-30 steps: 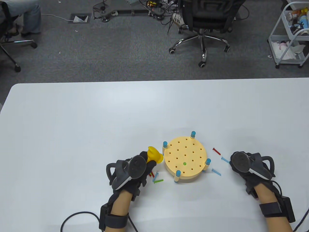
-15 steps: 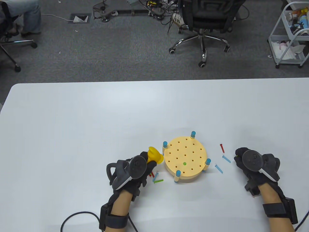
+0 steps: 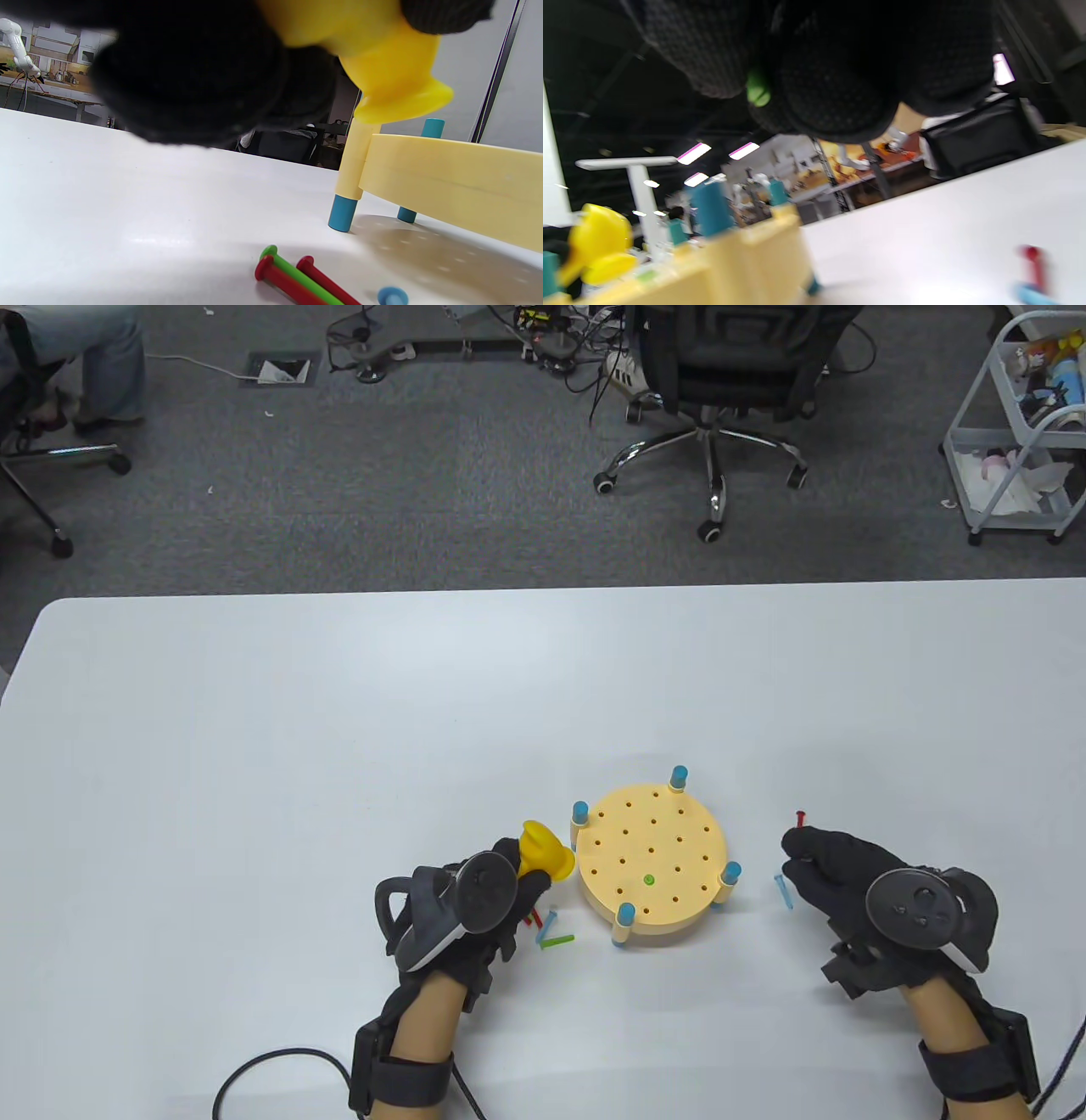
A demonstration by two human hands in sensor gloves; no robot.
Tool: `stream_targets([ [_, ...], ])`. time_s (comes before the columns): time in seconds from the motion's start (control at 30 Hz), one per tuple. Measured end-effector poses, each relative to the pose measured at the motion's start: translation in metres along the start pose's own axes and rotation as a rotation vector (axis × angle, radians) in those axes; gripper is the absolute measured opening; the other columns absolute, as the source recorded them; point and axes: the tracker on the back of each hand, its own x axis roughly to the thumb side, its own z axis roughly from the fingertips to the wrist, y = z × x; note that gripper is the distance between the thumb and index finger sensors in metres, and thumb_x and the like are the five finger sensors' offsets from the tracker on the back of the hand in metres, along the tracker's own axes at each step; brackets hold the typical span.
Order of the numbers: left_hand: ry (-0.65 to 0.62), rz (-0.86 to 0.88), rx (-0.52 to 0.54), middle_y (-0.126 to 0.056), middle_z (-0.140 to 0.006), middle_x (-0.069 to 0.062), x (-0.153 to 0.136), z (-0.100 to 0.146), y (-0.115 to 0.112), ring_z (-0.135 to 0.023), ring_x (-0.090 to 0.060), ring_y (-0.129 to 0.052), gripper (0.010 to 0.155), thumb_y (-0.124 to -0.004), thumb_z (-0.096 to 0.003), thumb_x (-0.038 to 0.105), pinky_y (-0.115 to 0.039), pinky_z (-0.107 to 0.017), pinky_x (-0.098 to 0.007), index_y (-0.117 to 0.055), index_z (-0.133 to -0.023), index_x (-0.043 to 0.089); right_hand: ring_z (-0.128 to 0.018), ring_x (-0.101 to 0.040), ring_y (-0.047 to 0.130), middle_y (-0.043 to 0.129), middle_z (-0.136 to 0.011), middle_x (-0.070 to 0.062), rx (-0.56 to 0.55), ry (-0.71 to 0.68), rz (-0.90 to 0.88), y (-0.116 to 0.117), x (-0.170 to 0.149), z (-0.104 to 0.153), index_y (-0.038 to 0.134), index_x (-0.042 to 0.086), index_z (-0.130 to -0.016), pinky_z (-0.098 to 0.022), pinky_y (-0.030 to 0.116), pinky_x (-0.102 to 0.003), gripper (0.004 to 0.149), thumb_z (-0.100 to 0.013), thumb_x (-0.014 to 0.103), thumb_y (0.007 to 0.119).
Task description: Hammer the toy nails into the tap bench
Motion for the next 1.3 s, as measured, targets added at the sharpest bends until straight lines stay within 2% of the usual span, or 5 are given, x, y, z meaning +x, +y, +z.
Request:
stream_targets([
  [0.3, -0.007, 0.004, 0.002, -0.102, -0.046, -0.009, 0.000, -0.001, 0.000, -0.018, -0.024, -0.102, 0.064, -0.065, -0.0358, 0.061, -0.083, -0.012, -0.034, -0.076, -0.084, 0.021, -0.026, -0.010, 0.096, 0.095, -0.047, 0.001, 0.089, -0.096, -0.095, 0.020, 0.062, -0.020, 0.081, 0.023, -0.071, -0.031, 0.088, -0.033, 0.040, -0.037, 0.045, 0.079],
  [0.47, -0.013, 0.010, -0.001, -0.102, -0.047, -0.009, 0.000, -0.001, 0.000, -0.018, -0.025, -0.102, 0.064, -0.065, -0.0359, 0.061, -0.083, -0.012, -0.034, -0.076, -0.084, 0.021, -0.032, -0.013, 0.100, 0.097, -0.055, -0.001, 0.239, -0.120, 0.175, 0.049, 0.100, -0.036, 0.081, 0.025, -0.071, -0.032, 0.088, -0.032, 0.037, -0.038, 0.042, 0.079],
  [0.6, -0.024, 0.009, 0.002, -0.102, -0.047, -0.009, 0.001, -0.001, 0.000, -0.018, -0.024, -0.102, 0.064, -0.065, -0.0359, 0.061, -0.083, -0.012, -0.034, -0.076, -0.084, 0.021, -0.028, -0.011, 0.102, 0.099, -0.052, 0.001, 0.166, -0.192, 0.497, 0.067, 0.124, -0.034, 0.084, 0.027, -0.067, -0.028, 0.089, -0.029, 0.036, -0.035, 0.044, 0.081],
  [0.8, -0.029, 0.008, 0.008, -0.102, -0.047, -0.009, 0.001, -0.001, 0.001, -0.018, -0.025, -0.102, 0.064, -0.065, -0.0359, 0.061, -0.083, -0.012, -0.034, -0.075, -0.084, 0.021, -0.025, -0.011, 0.102, 0.101, -0.050, 0.002, 0.189, -0.185, 0.682, 0.086, 0.131, -0.033, 0.085, 0.028, -0.064, -0.025, 0.089, -0.029, 0.034, -0.034, 0.044, 0.082],
  [1.3, -0.048, -0.006, 0.002, -0.102, -0.047, -0.009, 0.003, -0.001, -0.001, -0.018, -0.024, -0.102, 0.064, -0.065, -0.0361, 0.061, -0.083, -0.012, -0.034, -0.075, -0.085, 0.021, -0.028, -0.015, 0.102, 0.102, -0.051, -0.001, 0.247, -0.098, 0.715, 0.097, 0.128, -0.035, 0.088, 0.026, -0.065, -0.028, 0.088, -0.032, 0.035, -0.035, 0.044, 0.081],
])
